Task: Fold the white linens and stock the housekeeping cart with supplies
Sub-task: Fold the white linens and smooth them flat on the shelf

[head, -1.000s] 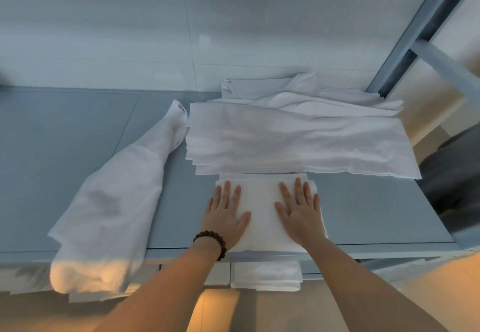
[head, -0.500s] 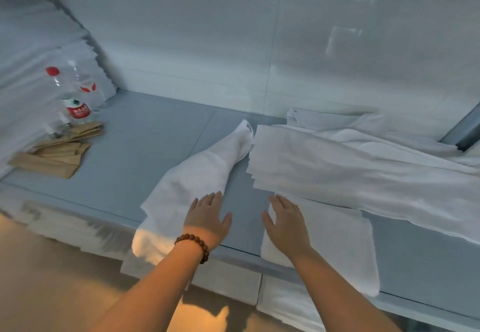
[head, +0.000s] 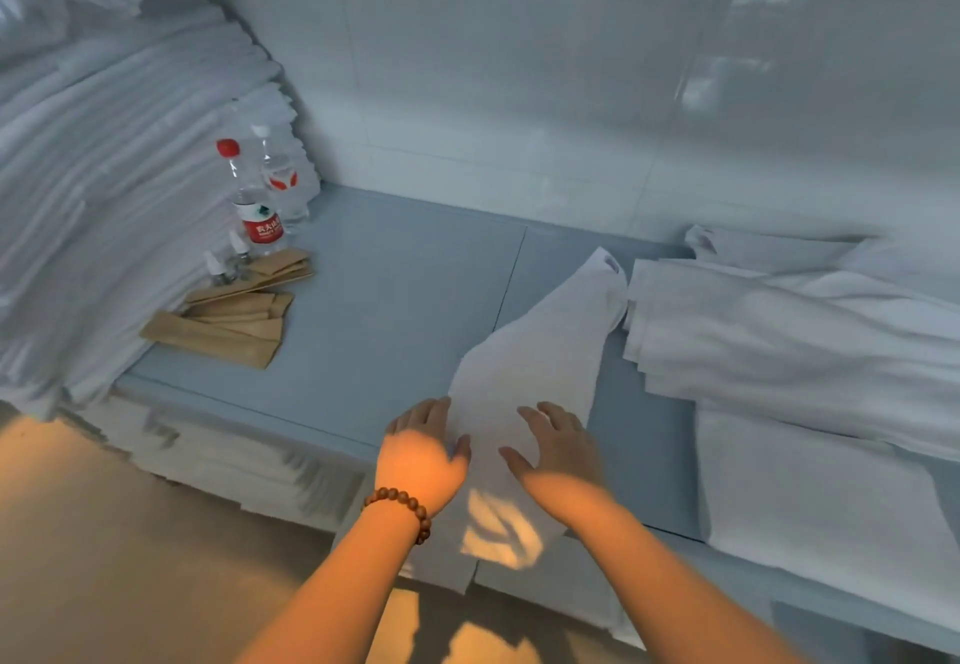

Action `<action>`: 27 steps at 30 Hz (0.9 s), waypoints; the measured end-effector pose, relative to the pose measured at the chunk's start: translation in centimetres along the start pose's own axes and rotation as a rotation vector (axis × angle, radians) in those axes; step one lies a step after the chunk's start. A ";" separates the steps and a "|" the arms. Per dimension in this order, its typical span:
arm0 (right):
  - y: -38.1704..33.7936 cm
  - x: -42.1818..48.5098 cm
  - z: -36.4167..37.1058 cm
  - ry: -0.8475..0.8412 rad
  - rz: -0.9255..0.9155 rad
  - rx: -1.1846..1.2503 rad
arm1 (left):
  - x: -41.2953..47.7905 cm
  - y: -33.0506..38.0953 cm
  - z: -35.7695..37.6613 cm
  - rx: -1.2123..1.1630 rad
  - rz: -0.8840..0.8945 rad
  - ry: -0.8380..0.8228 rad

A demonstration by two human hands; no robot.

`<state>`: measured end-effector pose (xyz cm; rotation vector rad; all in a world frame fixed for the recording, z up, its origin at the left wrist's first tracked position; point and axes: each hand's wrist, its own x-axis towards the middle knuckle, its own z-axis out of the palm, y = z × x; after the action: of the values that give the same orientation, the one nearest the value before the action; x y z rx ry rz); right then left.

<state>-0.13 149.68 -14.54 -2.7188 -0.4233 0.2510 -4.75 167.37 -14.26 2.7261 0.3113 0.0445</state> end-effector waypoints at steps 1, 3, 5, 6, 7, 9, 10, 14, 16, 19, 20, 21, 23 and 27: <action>-1.4 0.2 0.7 -0.010 0.027 -0.002 | 0.4 -1.6 -0.3 -0.016 0.009 -0.023; -3.7 0.3 2.0 -0.012 0.075 -0.004 | 1.0 -4.4 -0.8 -0.005 0.035 -0.050; -5.7 0.3 3.0 0.011 0.111 -0.026 | 2.0 -6.7 -1.5 0.040 0.091 -0.087; -6.5 0.3 3.3 0.021 0.130 -0.037 | 2.5 -7.5 -1.8 0.045 0.115 -0.108; -7.1 0.2 3.6 0.025 0.153 -0.051 | 3.0 -8.1 -2.0 0.039 0.136 -0.131; -8.1 0.1 4.1 0.015 0.206 -0.073 | 3.7 -8.8 -2.3 0.026 0.184 -0.185; -8.4 0.1 4.4 0.012 0.234 -0.076 | 3.9 -8.9 -2.4 0.029 0.209 -0.214; -8.8 0.0 4.8 0.069 0.360 -0.067 | 4.6 -8.7 -2.3 0.008 0.308 -0.272; -8.6 0.0 4.5 0.106 0.386 -0.074 | 5.0 -7.8 -2.0 -0.019 0.369 -0.263; -8.1 0.0 3.8 0.130 0.424 -0.044 | 5.7 -6.1 -1.3 -0.011 0.398 -0.297; -8.0 -0.1 3.6 0.146 0.424 -0.042 | 5.9 -5.5 -1.1 -0.004 0.401 -0.313; -8.0 -0.1 3.5 0.171 0.412 -0.025 | 6.0 -4.9 -0.9 0.001 0.412 -0.331; -8.1 -0.3 3.2 0.244 0.352 0.066 | 6.2 -3.8 -0.6 0.011 0.458 -0.373; -8.3 -0.9 1.7 0.362 0.231 0.233 | 6.8 -2.2 -1.1 -0.033 0.525 -0.293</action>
<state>-3.50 157.26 -12.71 -2.5062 0.0220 -0.1259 1.30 171.30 -14.23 2.6542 -0.4829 -0.2006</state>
